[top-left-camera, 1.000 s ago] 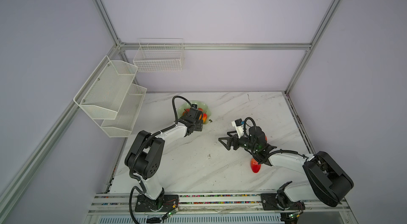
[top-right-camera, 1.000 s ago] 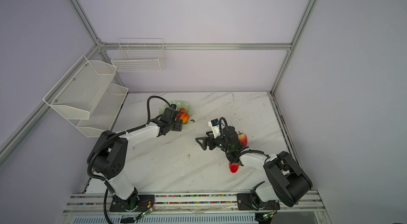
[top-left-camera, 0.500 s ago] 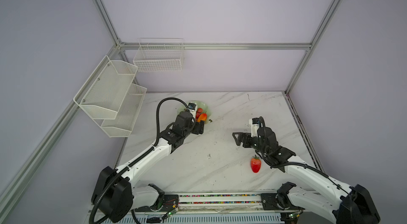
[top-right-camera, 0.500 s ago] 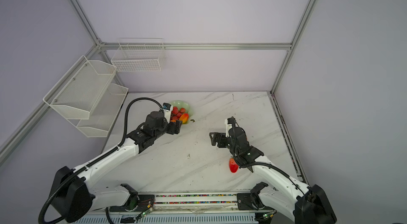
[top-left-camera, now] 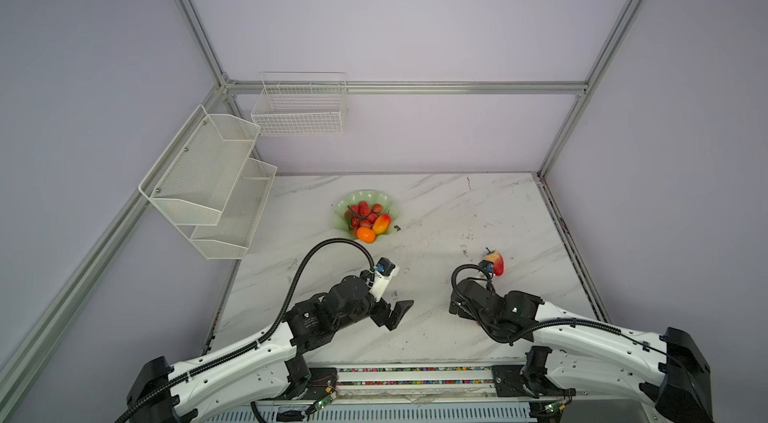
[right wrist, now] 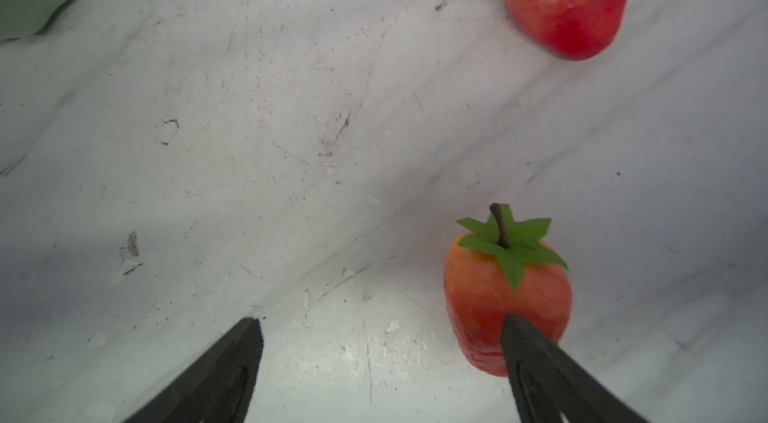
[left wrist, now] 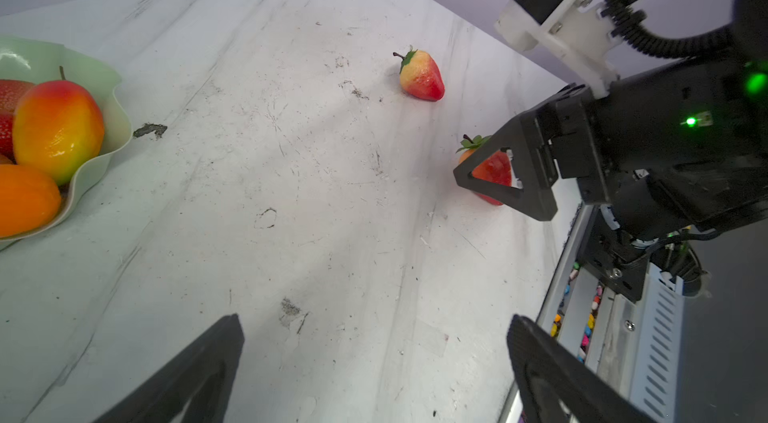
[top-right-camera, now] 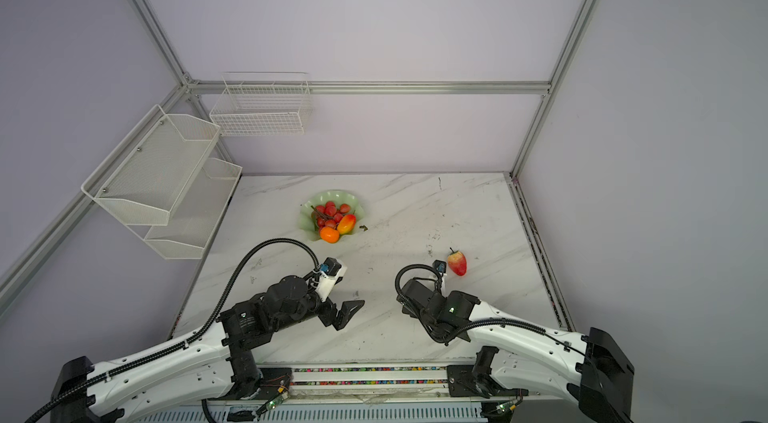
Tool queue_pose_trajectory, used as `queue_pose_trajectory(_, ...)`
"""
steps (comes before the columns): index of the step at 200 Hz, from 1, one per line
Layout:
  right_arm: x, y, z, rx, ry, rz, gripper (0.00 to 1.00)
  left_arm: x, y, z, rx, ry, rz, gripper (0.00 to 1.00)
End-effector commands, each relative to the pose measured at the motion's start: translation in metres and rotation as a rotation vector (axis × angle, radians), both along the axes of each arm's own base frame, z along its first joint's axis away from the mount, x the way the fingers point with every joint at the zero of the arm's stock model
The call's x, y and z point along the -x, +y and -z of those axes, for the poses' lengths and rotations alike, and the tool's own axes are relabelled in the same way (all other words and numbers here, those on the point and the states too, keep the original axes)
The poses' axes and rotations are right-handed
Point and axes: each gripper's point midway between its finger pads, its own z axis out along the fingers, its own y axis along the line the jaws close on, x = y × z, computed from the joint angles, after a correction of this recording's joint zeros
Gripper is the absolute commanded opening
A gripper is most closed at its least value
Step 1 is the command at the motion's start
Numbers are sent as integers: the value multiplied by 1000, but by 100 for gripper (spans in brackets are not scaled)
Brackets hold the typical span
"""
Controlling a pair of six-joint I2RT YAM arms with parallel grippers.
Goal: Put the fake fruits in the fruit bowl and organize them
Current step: 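Close the right gripper on the large red strawberry while the left arm draws back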
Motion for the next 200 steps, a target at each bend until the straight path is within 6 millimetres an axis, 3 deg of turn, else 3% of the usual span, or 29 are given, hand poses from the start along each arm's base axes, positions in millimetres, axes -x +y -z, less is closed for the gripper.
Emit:
queue_pose_trajectory(1,2,-25,-5,27,-39,182,94,11,9,5,35,25,-1,100)
queue_pose_trajectory(43,7,-27,13,85,0,243,94,18,15,-4,52,9,17,100)
queue_pose_trajectory(138,3,-31,31,224,20,321,89,24,15,-8,94,-6,44,100)
queue_pose_trajectory(176,3,-28,34,233,31,293,83,27,23,-15,143,-22,28,100)
queue_pose_trajectory(200,2,-28,40,214,40,276,72,25,24,-16,144,-29,18,100)
